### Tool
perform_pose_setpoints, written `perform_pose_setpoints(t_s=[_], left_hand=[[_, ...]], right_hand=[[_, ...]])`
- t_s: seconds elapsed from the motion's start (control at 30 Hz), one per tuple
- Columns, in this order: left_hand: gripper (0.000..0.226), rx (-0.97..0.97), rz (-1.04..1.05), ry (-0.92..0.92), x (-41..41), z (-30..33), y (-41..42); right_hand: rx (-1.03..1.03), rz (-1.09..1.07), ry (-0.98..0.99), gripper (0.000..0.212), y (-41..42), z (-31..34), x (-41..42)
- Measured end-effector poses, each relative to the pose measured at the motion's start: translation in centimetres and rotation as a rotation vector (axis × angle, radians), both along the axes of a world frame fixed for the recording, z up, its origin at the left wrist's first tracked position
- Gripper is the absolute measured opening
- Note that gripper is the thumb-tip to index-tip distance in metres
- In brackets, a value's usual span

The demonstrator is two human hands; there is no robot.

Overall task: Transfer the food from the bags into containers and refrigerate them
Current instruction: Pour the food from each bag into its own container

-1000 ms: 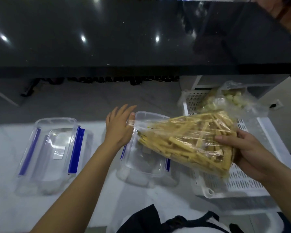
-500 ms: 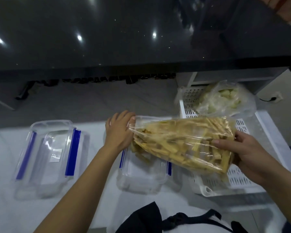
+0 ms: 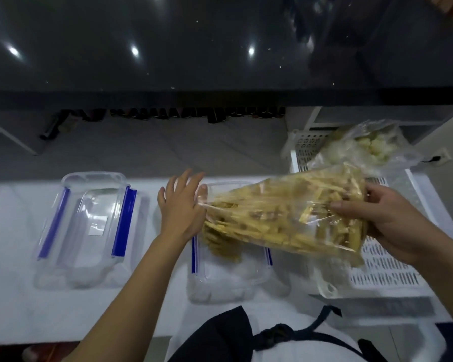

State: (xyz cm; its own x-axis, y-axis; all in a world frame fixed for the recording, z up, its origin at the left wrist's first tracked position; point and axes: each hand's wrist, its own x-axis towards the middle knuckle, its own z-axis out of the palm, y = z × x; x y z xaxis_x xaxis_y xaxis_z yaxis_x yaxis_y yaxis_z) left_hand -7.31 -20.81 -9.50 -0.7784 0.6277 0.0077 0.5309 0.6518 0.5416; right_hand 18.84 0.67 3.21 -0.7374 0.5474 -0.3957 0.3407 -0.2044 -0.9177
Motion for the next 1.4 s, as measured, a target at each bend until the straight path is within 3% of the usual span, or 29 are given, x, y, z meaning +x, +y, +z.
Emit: perform_pose_setpoints(t_s=[0.07,0.17,0.3,0.43,0.57,0.7,0.83,1.0,1.2,1.4], left_hand=[[0.054,-0.037,-0.017,-0.007,0.5,0.1,-0.2],[0.049,-0.044,-0.013,-0.021,1.1,0.2,-0.5],[0.048,-0.095,-0.042,-0.040,1.9,-0.3,-0.8],[0.056,-0.081,-0.035,-0.079,2.6,-0.5,-1.3],[0.058,-0.079,-0.049,-0.055,2.9,-0.2,-1.5],[0.066,-0.058,-0.074,-0.070,3.7,0.2,-1.9],[0.075,-0.007,-0.165,-0.158,3.5,1.3,-3.0],[0.093,-0.043,-0.426,-0.333,1.5,5.0,-3.3],[0.072,0.366,-0.511,-0.674,-0.6,12.3,-0.8],[0.042,0.516,-0.633,-0.813,-0.3,15.4,3.1]], right_hand=[[0.002,0.007,0.021,0.071,0.4,0.3,0.1],[0.020,0.032,0.023,0.054,0.4,1.0,-0.2],[0.032,0.031,0.061,0.067,-0.1,1.8,-0.5],[0.107,0.004,-0.015,0.043,-0.1,1.8,-1.2],[0.115,0.017,0.002,0.056,-0.2,2.1,-1.4],[0.228,-0.010,-0.002,0.026,-1.0,2.9,-2.2],[0.244,0.031,0.034,0.025,-2.0,4.6,-3.0],[0.304,0.134,0.005,0.022,-3.7,5.5,-4.3],[0.366,0.207,-0.033,0.011,-5.6,5.6,-6.0],[0.418,0.203,-0.068,0.015,-7.0,5.9,-6.6]])
